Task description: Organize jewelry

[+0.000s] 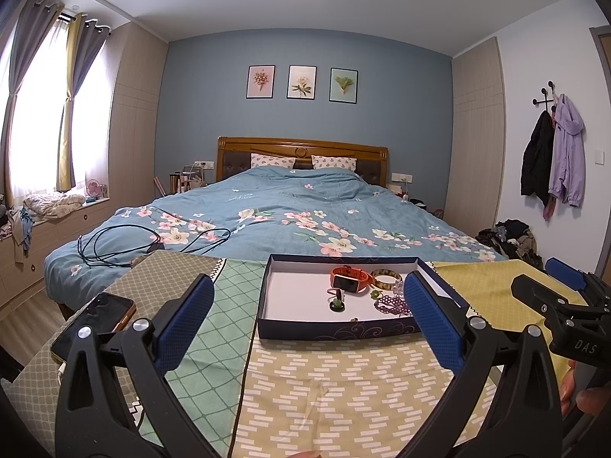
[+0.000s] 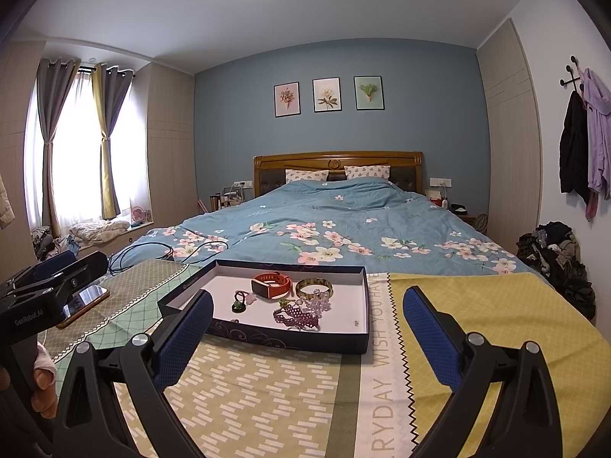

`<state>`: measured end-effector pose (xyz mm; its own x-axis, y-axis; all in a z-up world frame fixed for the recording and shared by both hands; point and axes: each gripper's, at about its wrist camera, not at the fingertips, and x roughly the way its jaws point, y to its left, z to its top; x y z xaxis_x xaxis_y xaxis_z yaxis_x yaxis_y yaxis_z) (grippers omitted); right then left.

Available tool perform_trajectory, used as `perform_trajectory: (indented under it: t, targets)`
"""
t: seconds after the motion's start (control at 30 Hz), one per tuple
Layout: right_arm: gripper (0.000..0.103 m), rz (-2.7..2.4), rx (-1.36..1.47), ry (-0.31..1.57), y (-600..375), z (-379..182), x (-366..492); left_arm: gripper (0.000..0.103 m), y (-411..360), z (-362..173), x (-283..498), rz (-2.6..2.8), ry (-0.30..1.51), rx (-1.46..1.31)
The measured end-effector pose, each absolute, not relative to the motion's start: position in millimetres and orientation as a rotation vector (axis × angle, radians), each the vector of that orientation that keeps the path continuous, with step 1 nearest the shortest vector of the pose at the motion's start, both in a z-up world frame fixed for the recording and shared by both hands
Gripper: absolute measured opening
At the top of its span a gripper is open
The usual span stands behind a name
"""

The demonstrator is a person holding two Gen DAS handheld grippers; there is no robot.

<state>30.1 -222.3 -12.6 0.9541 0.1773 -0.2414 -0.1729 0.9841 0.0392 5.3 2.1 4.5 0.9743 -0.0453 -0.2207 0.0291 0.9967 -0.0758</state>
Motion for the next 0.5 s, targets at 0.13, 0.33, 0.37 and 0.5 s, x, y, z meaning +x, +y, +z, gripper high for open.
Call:
perform_trajectory:
  t: [0.13,0.33,0.37,0.5]
  targets:
    - [0.096,0.177,0.018,0.247,-221.9,-13.2,30.4,0.098,2.4,4.5,5.5,-0.037,0.225,-0.073]
    - [0.096,0.177,0.018,0.249,-221.2,-13.9,30.6,0.098,6.8,1.0,5.3,-0.044,0.233,-0.076]
    - [0.096,0.178,0.017,0.249,-221.3,-13.8,30.8,0.098,6.8,0.4,6.1,-0.044,0.236,-0.074]
    - [0.096,0.177,0.017,0.255,-220.3,-15.5,32.4,0.098,6.6,-1.9,7.6,-0.035,0.254,-0.065]
